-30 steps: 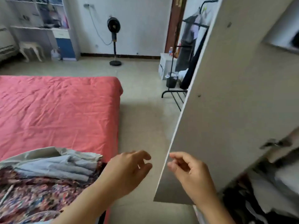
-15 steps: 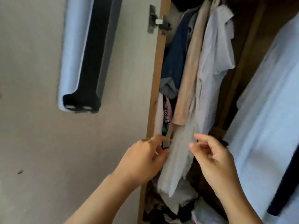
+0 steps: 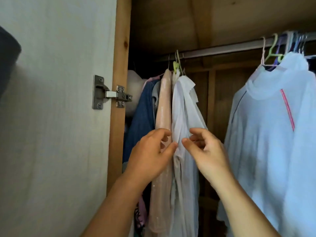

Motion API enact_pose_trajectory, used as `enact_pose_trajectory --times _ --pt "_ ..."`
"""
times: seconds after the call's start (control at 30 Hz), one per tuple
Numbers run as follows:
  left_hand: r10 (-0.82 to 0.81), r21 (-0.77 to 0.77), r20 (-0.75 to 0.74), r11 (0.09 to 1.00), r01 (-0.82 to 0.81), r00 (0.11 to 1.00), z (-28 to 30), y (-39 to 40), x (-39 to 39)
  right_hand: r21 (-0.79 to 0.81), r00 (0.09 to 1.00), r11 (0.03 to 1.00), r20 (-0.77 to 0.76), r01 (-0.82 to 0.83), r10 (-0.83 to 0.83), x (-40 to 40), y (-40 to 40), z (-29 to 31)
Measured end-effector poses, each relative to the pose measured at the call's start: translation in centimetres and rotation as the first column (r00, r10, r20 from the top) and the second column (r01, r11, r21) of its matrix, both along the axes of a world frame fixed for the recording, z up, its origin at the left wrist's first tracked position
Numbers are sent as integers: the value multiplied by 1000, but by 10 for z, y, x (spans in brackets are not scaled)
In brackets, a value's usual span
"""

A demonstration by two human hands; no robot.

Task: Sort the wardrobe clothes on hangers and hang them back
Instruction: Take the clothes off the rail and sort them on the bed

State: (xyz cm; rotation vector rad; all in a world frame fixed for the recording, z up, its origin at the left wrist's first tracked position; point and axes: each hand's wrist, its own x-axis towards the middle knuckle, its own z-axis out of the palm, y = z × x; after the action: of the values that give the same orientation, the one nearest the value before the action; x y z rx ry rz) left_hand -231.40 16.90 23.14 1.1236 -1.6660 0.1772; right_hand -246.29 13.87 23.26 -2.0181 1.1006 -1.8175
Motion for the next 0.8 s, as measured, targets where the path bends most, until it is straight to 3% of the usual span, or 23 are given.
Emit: enact_pose_trajectory --times 0.4,0.6,0.8 --pt "144 -309 -84 937 -163 986 103 -69 0 -126 993 989 77 -77 87 24 -88 134" --pt "174 -348 -87 917 -194 981 120 -86 2 -36 997 997 -23 -72 71 39 -114 165" --pt "237 -403 -51 884 -237 970 122 -100 -4 33 997 997 18 -73 73 2 -116 167"
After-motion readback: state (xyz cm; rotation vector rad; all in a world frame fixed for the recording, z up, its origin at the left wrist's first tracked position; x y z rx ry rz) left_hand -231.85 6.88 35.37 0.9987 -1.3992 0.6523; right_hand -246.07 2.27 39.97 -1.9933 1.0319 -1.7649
